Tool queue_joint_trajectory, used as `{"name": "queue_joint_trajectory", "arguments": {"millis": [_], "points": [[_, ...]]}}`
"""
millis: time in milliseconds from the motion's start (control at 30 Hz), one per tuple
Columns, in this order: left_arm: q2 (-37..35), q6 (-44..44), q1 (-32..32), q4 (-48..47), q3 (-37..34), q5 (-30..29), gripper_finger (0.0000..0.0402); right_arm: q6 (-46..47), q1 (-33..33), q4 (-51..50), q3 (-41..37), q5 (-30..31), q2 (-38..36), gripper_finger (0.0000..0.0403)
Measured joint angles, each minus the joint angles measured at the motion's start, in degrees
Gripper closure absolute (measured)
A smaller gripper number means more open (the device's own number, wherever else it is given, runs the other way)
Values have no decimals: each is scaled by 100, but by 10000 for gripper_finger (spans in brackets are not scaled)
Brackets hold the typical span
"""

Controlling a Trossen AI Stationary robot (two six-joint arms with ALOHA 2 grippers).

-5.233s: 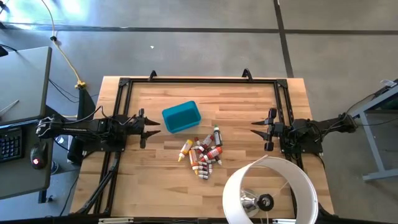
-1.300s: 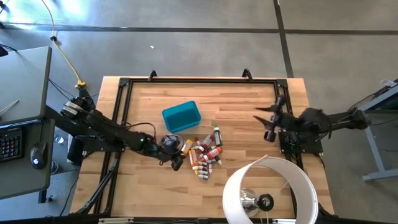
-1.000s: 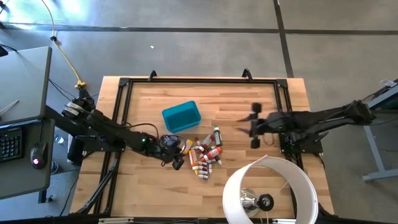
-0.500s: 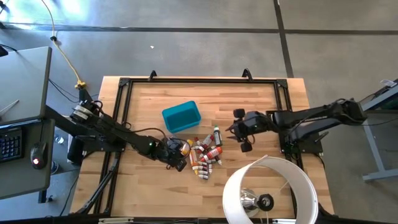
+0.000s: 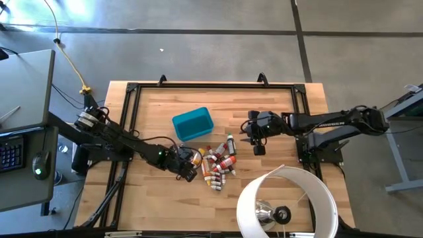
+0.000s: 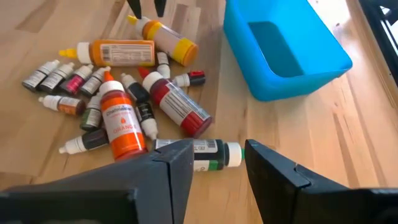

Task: Pick & Place food coloring
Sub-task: Put the large yellow food coloring bottle into the blue bin

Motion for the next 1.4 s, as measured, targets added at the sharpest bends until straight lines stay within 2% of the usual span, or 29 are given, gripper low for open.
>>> {"name": "queue_joint_trajectory", "arguments": {"millis": [400, 500, 667, 1100, 1400], "points": [[587, 21, 0, 61, 4, 27, 250, -29, -4, 50, -6, -2, 43, 265], [731, 302, -8, 59, 18, -85, 250, -34, -4, 52, -6, -2, 43, 265], [741, 507, -3, 75, 15, -162, 250, -127, -4, 66, -6, -2, 43, 265], [758, 460, 0, 322, -9, -512, 250, -134, -4, 68, -6, -2, 40, 265], [762, 308, 11, 361, -9, -553, 250, -150, -4, 68, -6, -2, 38, 265]]}}
